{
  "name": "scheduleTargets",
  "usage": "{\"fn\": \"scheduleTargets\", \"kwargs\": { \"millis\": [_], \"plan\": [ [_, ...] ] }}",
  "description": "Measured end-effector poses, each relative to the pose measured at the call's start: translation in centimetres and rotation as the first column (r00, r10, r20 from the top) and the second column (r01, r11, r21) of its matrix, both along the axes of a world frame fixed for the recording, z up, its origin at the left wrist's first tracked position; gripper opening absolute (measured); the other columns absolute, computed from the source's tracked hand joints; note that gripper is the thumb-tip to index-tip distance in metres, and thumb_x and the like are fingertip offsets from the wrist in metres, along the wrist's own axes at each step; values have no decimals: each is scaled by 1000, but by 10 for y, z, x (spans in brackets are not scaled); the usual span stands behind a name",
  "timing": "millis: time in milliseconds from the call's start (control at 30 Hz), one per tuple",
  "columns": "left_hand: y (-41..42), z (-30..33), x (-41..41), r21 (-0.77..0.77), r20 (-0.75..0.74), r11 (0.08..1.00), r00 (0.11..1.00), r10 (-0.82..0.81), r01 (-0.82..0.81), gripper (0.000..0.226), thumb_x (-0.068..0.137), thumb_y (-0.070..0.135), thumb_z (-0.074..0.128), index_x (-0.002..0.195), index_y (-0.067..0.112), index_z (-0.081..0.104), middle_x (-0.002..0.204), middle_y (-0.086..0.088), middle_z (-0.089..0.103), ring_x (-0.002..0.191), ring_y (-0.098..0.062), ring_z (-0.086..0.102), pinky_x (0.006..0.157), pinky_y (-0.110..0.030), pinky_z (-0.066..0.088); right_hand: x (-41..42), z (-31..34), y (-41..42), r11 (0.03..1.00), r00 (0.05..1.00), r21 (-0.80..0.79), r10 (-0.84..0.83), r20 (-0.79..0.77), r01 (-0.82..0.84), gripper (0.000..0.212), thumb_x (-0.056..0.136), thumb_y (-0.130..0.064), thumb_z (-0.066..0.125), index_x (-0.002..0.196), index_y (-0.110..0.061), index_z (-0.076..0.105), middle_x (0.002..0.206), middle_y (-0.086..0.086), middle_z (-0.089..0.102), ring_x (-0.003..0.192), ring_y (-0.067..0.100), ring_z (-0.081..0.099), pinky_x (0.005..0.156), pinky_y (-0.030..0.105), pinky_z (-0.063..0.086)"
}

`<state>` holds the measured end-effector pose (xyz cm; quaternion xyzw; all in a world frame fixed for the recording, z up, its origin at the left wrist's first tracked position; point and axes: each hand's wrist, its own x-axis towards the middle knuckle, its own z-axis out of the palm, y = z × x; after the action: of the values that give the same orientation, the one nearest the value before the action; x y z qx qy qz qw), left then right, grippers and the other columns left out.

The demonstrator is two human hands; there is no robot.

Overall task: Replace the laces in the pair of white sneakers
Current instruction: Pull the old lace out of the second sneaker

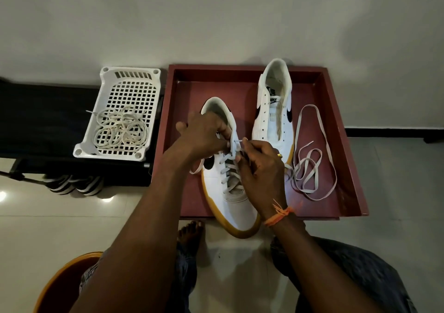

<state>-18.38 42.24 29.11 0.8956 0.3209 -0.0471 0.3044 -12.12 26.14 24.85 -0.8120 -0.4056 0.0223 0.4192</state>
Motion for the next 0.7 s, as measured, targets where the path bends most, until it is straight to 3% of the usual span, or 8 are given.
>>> {"fn": "scheduleTargets", "kwargs": {
  "millis": [100,167,233,300,367,433,533,700],
  "plan": [
    [-3,-6,4,-19,80,999,996,29,-27,16,82,24,74,75,38,69,104,16,66,119,-13,43,94,-40,29,0,-2,2,998,999,42,41,-12,-41,34,90,-4,64,124,-4,66,103,10,67,93,19,62,80,22,52],
    [-9,-4,7,-38,111,999,994,23,-19,9,86,21,71,89,29,73,96,14,66,101,-5,52,81,-30,27,2,-1,2,997,999,76,33,-38,-30,29,92,-6,64,120,-4,68,100,9,68,88,15,63,78,11,49],
    [-13,-4,10,-20,84,1000,996,-2,4,7,89,25,68,86,32,69,87,15,66,86,-3,56,77,-33,28,4,2,1,993,994,111,-19,-104,31,27,94,-12,62,119,-5,69,99,5,69,87,8,63,77,6,46],
    [-16,-5,13,12,51,1000,998,-28,27,6,89,29,66,85,33,67,90,14,67,84,-6,58,79,-37,29,10,3,1,983,979,144,-89,-181,116,26,94,-16,63,117,-7,70,98,-5,69,89,1,63,79,8,48],
    [-19,-8,16,-33,77,998,996,-52,55,6,89,24,68,90,28,71,95,10,68,81,-11,63,74,-34,39,18,4,0,969,959,168,-135,-249,180,17,92,-16,67,106,-10,75,94,-10,69,88,-1,65,78,12,51],
    [-21,-8,18,-89,129,993,990,-61,73,8,87,16,71,90,23,73,96,4,68,79,-18,67,68,-38,55,24,2,-2,968,950,156,-151,-273,199,8,90,-17,69,90,-15,77,82,-11,70,78,2,67,70,17,53],
    [-18,-5,15,-153,149,984,986,-73,96,15,86,13,73,84,28,69,95,2,69,83,-26,68,72,-42,59,28,-2,-3,974,941,112,-154,-303,195,12,89,-15,68,82,-23,71,74,-12,68,71,4,66,68,27,55],
    [-19,-4,14,-179,185,979,981,-63,97,19,85,11,74,79,28,68,86,1,70,82,-28,69,73,-40,59,29,-4,-3,989,981,97,-96,-167,114,9,89,-14,66,82,-13,71,75,-4,69,67,8,63,62,28,52]
  ]
}}
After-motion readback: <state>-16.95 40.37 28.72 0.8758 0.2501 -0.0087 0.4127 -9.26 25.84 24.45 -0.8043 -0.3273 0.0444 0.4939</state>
